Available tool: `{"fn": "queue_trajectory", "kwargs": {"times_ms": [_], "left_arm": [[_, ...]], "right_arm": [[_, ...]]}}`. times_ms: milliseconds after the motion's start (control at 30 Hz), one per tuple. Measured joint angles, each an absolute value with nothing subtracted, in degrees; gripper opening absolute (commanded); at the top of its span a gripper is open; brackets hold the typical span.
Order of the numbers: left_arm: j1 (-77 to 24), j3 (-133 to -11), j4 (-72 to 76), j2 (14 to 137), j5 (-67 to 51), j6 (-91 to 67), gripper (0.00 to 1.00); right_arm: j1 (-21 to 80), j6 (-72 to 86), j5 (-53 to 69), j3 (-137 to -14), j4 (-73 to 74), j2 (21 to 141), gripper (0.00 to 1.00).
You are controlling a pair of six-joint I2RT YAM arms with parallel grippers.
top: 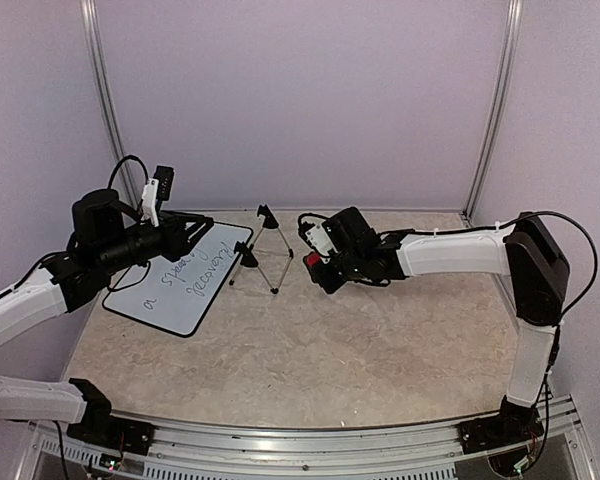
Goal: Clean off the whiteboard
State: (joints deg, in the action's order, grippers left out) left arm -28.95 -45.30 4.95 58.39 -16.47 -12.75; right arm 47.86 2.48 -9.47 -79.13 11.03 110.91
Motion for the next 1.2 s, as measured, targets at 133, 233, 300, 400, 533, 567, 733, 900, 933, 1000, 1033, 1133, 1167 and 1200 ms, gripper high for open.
{"fn": "queue_trajectory", "kwargs": {"times_ms": [133, 233, 300, 400, 533, 567, 733, 900, 933, 1000, 1033, 1133, 1167, 1200], "left_arm": [[-29.0, -45.3, 5.1, 58.3, -16.4, -12.8, 0.30], [-29.0, -45.3, 5.1, 58.3, -16.3, -12.8, 0.30], [-29.0, -45.3, 5.1, 58.3, -16.2, -12.8, 0.30], [-29.0, -45.3, 5.1, 58.1, -16.1, -12.8, 0.30], [-29.0, -45.3, 5.1, 57.9, -16.1, -12.8, 0.30], [-29.0, -45.3, 5.1, 57.9, -16.1, -12.8, 0.30], [-28.9, -45.3, 5.1, 57.9, -16.1, -12.8, 0.30], [-28.9, -45.3, 5.1, 57.9, -16.1, -12.8, 0.30], [-28.9, -45.3, 5.1, 57.9, -16.1, -12.8, 0.31], [-28.9, -45.3, 5.1, 57.9, -15.9, -12.9, 0.30], [-28.9, -45.3, 5.1, 58.0, -15.6, -13.0, 0.30], [-29.0, -45.7, 4.7, 59.3, -15.0, -13.3, 0.30], [-29.3, -46.2, 4.3, 60.4, -14.9, -13.3, 0.30], [-29.8, -47.2, 3.9, 61.9, -14.6, -13.4, 0.31]], "right_arm": [[47.9, 4.0, -9.3, -73.0, 7.3, 107.7, 0.29], [47.9, 4.7, -9.2, -71.0, 6.4, 107.8, 0.31], [47.9, 5.1, -9.3, -70.8, 6.4, 107.9, 0.31], [47.9, 5.4, -9.5, -70.8, 5.8, 107.9, 0.32], [47.9, 5.7, -9.9, -70.8, 5.7, 107.9, 0.37], [47.9, 5.7, -10.0, -70.8, 5.7, 107.9, 0.40], [47.9, 6.6, -10.4, -70.8, 5.8, 108.2, 0.83], [47.9, 6.8, -9.9, -70.7, 6.8, 108.4, 0.99], [47.9, 6.8, -9.3, -70.6, 6.8, 108.4, 1.00], [47.9, 6.7, -7.6, -70.1, 7.0, 107.9, 0.99], [47.9, 6.7, -6.5, -69.5, 6.9, 107.3, 0.99], [47.9, 6.5, -1.2, -65.4, 5.4, 103.0, 0.99], [47.9, 6.2, 1.0, -63.4, 4.4, 100.6, 1.00], [47.9, 6.0, 2.6, -62.1, 4.0, 98.7, 1.00]]}}
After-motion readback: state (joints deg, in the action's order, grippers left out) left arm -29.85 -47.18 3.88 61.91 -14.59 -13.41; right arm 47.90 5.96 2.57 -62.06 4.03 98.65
